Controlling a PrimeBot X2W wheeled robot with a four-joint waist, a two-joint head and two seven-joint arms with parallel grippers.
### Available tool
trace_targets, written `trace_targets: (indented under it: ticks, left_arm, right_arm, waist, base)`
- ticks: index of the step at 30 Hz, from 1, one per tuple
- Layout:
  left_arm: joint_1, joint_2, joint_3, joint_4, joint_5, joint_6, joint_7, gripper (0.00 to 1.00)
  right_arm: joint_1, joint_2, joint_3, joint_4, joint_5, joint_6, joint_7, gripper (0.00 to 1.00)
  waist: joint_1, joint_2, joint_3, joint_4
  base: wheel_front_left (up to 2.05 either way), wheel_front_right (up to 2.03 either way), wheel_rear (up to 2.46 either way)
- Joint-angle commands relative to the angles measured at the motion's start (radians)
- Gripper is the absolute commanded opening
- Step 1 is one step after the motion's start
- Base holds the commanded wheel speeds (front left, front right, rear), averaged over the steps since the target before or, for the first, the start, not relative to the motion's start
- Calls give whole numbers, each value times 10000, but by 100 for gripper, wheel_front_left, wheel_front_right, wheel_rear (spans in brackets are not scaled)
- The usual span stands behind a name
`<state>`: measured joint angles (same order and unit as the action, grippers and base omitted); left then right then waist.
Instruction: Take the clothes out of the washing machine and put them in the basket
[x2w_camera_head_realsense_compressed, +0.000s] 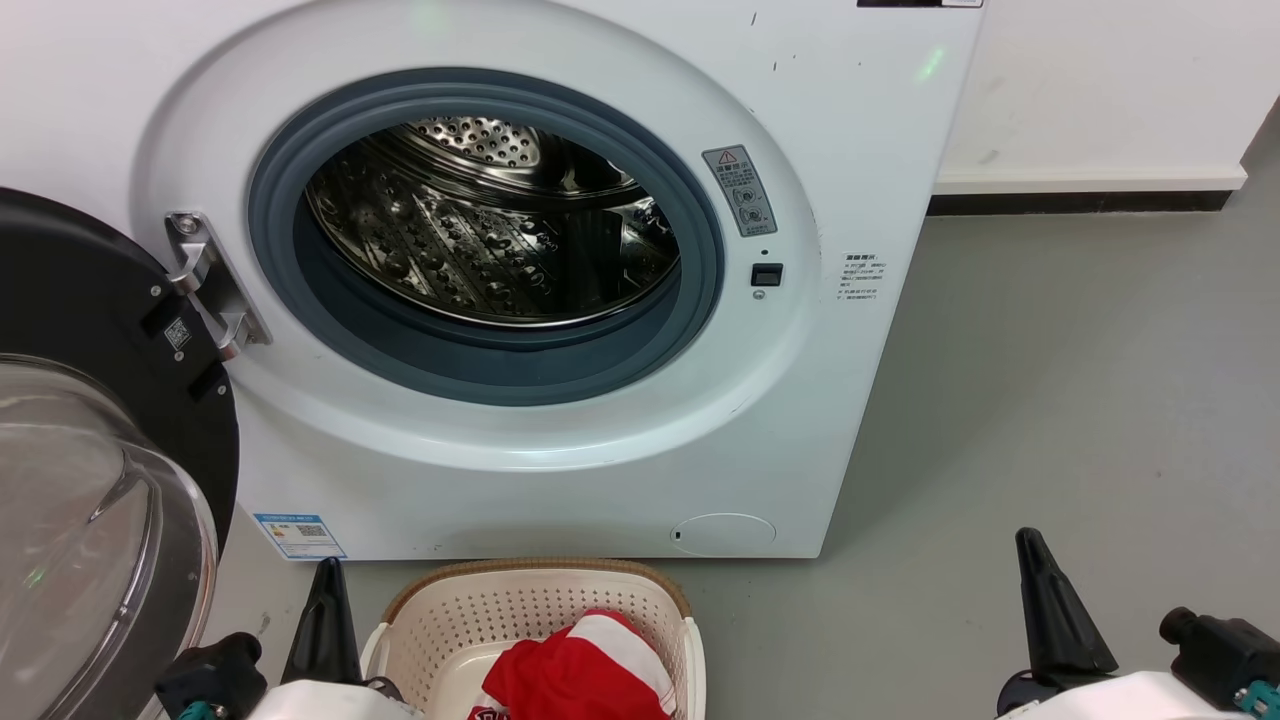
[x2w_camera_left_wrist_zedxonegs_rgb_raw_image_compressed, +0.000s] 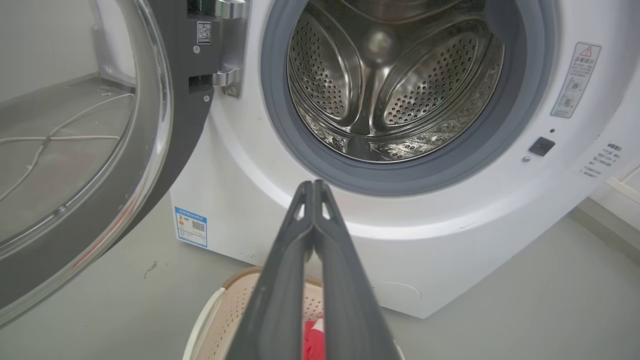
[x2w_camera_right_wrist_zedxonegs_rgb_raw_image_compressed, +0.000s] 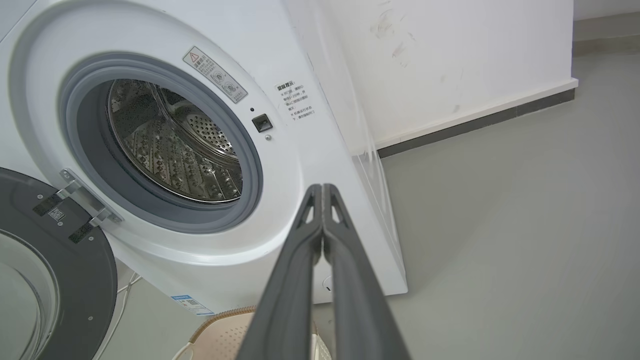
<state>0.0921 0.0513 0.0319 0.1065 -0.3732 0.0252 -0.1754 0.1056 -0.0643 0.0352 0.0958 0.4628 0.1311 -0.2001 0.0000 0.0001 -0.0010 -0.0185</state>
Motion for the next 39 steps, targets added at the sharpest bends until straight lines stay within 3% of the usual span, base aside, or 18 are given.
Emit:
trace_targets:
  ticks: [1, 39]
  left_arm:
    - [-300, 12, 44, -85, -343, -78, 59, 0]
    - [-1148, 3, 418, 601, -6057, -795, 1403, 0]
  right_arm:
    - [-296, -85, -32, -98, 355, -1, 46, 0]
    - [-1211, -241, -383, 623, 5937, -2, 1242, 0]
  waist:
    - [0, -1, 0, 2]
    - [0, -1, 15, 67]
  base:
    - [0, 0, 0]
    - [0, 0, 0]
